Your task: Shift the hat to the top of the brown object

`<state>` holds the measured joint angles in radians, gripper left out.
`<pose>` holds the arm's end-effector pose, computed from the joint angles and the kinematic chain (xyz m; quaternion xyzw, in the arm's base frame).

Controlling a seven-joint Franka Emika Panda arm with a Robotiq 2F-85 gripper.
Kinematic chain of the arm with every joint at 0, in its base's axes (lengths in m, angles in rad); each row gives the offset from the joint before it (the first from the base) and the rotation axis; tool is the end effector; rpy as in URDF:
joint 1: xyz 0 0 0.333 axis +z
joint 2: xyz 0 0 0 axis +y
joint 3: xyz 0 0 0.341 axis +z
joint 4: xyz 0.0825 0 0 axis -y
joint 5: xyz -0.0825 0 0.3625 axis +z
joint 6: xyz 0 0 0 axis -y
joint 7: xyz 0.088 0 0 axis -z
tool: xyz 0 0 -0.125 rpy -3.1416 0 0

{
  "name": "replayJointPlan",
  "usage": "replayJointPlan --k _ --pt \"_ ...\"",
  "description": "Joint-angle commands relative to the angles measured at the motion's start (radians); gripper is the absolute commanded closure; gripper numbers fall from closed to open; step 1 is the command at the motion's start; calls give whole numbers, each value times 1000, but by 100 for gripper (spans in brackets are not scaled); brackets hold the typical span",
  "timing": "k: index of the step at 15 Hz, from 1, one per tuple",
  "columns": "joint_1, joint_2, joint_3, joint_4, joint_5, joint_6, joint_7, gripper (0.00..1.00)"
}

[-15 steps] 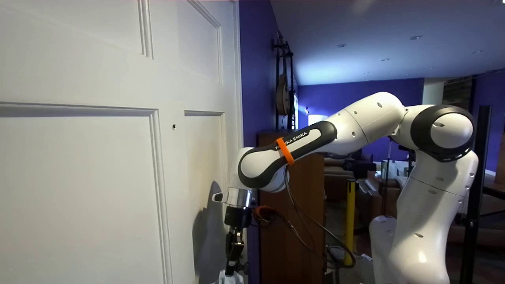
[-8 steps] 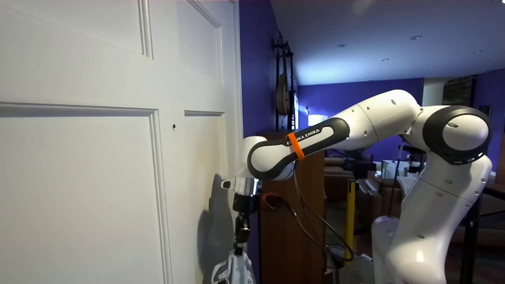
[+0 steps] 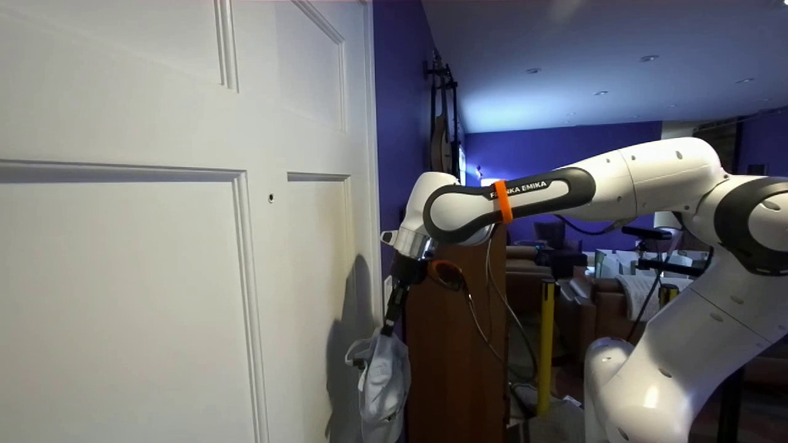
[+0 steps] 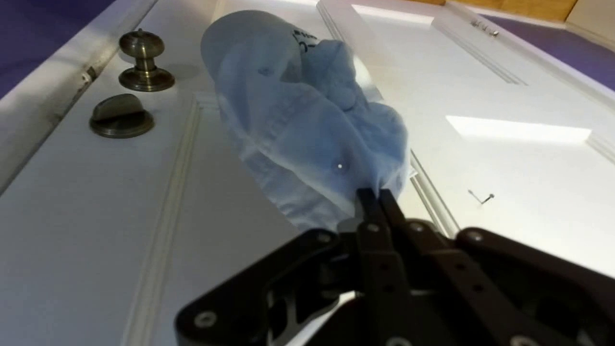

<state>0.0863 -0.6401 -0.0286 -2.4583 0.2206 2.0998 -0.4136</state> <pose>0.3525 0.0325 0.5530 -0.9655 -0.1906 -0.1561 0.0844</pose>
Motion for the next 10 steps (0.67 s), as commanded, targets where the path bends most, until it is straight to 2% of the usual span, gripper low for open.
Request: replayJointPlan --k 1,7,10 --pt "19 -14 -24 0 -17 0 18 98" --pt "13 -25 -29 9 -20 3 30 99" --pt "-32 -61 -54 56 -53 10 50 99"
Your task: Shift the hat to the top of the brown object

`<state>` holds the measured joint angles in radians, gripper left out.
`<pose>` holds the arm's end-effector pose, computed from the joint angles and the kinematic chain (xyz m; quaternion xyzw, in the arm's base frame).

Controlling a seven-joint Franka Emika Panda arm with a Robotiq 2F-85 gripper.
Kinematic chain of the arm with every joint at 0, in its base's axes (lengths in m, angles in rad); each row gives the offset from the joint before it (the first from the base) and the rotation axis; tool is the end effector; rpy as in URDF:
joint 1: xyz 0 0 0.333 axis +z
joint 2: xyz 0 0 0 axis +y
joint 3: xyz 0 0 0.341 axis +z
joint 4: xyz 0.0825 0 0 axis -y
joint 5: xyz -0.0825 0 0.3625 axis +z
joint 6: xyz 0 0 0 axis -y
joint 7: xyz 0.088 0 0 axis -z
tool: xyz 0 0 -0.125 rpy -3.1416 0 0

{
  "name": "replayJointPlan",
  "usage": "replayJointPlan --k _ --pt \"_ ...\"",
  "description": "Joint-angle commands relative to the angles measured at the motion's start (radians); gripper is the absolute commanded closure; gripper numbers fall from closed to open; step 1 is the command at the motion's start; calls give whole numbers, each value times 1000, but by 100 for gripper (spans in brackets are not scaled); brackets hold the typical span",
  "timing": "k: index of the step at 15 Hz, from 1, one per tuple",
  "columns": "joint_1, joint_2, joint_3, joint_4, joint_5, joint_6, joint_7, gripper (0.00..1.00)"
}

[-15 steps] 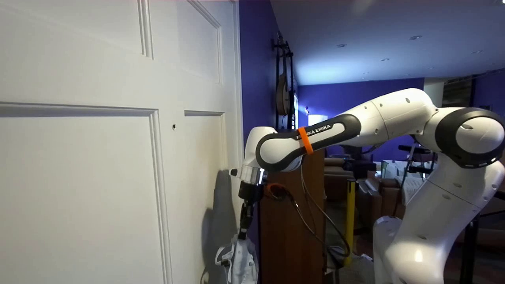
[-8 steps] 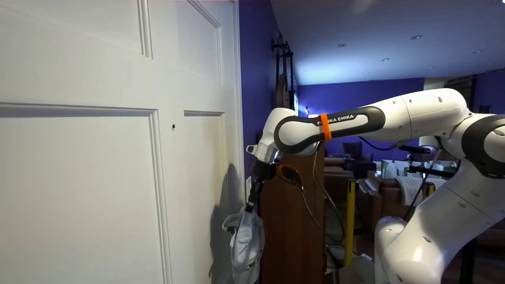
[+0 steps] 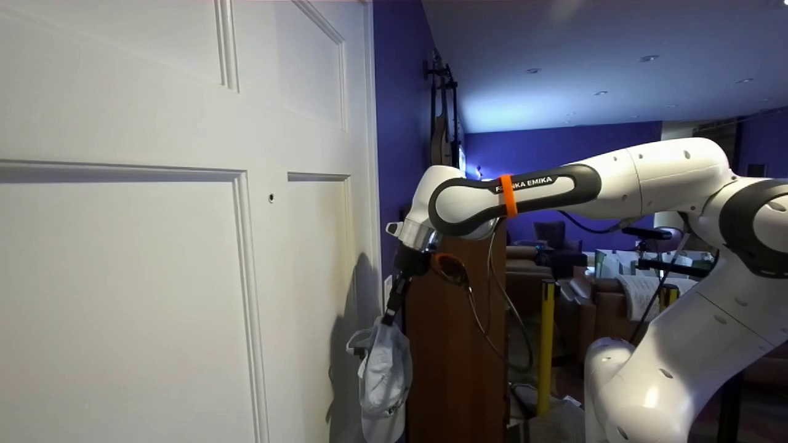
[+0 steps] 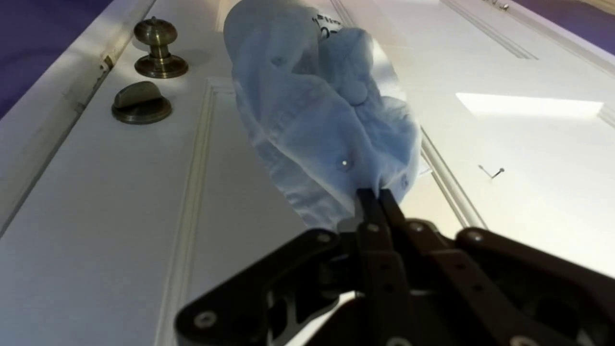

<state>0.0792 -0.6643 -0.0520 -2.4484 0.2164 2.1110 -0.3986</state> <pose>0.3499 0.0192 0.5676 -0.9651 -0.1708 -0.1790 0.0854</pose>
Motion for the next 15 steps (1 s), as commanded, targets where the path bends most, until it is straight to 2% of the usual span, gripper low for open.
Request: replayJointPlan --k 1,8,15 --pt "-40 -46 -43 65 -63 0 40 99" --pt "-217 -80 -144 231 -203 3 129 99" --pt "-306 -1 -271 373 -213 130 178 99"
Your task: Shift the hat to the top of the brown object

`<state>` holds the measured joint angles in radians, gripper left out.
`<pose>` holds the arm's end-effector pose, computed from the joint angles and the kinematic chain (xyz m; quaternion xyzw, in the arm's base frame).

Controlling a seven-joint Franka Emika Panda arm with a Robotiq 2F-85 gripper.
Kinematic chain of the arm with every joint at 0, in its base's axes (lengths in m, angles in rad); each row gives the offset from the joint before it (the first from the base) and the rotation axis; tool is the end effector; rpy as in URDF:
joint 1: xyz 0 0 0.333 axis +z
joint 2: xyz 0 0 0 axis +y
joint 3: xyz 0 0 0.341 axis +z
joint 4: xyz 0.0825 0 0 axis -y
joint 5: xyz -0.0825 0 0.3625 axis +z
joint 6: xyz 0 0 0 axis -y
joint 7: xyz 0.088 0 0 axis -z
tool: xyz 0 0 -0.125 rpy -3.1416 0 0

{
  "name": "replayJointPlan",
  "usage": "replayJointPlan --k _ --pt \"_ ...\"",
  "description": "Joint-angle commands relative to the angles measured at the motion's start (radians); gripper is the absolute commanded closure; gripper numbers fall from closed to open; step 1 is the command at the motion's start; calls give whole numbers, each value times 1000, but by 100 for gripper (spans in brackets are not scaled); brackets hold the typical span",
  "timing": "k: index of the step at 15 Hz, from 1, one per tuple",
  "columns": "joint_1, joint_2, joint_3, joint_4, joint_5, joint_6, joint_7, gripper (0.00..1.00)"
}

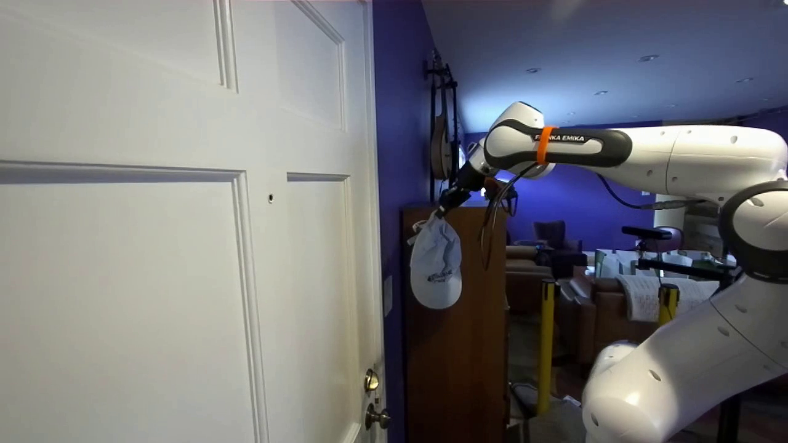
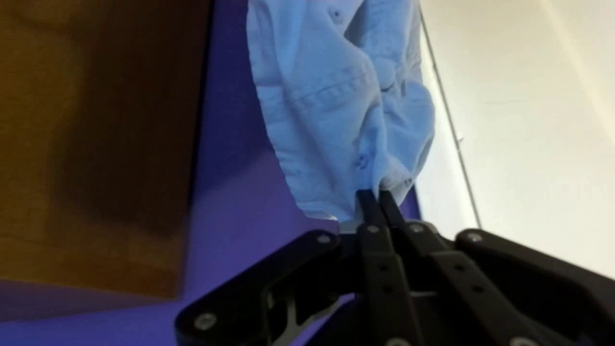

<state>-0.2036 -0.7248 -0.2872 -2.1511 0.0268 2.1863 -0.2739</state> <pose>0.2804 -0.2079 0.7329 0.9217 -0.1054 0.3722 0.0275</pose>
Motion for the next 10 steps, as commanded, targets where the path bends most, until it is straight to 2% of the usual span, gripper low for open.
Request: replayJointPlan --k 1,7,10 --pt "-34 79 -55 96 -19 80 65 99" --pt "-85 183 -124 202 2 176 141 99" --pt "-82 164 -130 172 3 175 116 98"
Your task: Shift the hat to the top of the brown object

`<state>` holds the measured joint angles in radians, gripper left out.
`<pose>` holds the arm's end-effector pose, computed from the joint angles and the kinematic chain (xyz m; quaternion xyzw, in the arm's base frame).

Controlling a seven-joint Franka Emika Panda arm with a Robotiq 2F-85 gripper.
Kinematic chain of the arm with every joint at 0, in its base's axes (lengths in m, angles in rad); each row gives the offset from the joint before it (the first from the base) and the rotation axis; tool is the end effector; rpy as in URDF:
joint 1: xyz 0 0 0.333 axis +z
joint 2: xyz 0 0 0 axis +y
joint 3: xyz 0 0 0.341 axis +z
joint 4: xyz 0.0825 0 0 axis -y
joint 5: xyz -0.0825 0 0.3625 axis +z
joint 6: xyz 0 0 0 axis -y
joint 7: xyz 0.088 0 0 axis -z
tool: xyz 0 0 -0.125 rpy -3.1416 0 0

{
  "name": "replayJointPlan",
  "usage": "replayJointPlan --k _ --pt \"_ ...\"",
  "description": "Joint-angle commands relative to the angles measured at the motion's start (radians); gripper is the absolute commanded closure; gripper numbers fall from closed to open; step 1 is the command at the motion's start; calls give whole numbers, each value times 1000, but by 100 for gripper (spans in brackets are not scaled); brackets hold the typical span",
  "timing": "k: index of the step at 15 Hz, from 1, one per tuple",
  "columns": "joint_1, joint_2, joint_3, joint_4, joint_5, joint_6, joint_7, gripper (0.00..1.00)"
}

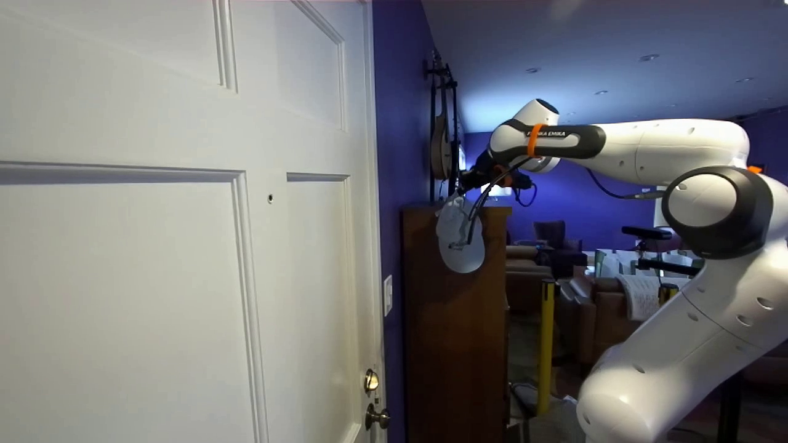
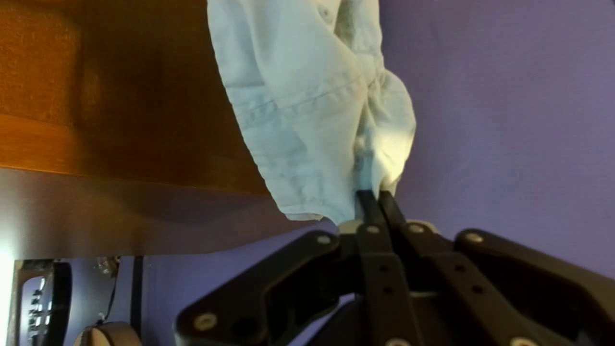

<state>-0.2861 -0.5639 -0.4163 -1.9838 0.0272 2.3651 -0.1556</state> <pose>0.2654 -0.3202 0.7734 0.8534 -0.2662 0.4431 0.0672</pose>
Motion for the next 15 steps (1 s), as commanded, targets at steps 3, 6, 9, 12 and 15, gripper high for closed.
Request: replayJointPlan --k 3,6,9,12,15 --pt "-3 25 -2 19 4 2 8 98" --pt "-4 36 -2 41 13 -9 28 99" --pt "-23 106 -23 138 53 14 144 99" --pt "-35 169 -50 237 88 8 237 99" --pt "-57 245 -83 326 122 35 322 99"
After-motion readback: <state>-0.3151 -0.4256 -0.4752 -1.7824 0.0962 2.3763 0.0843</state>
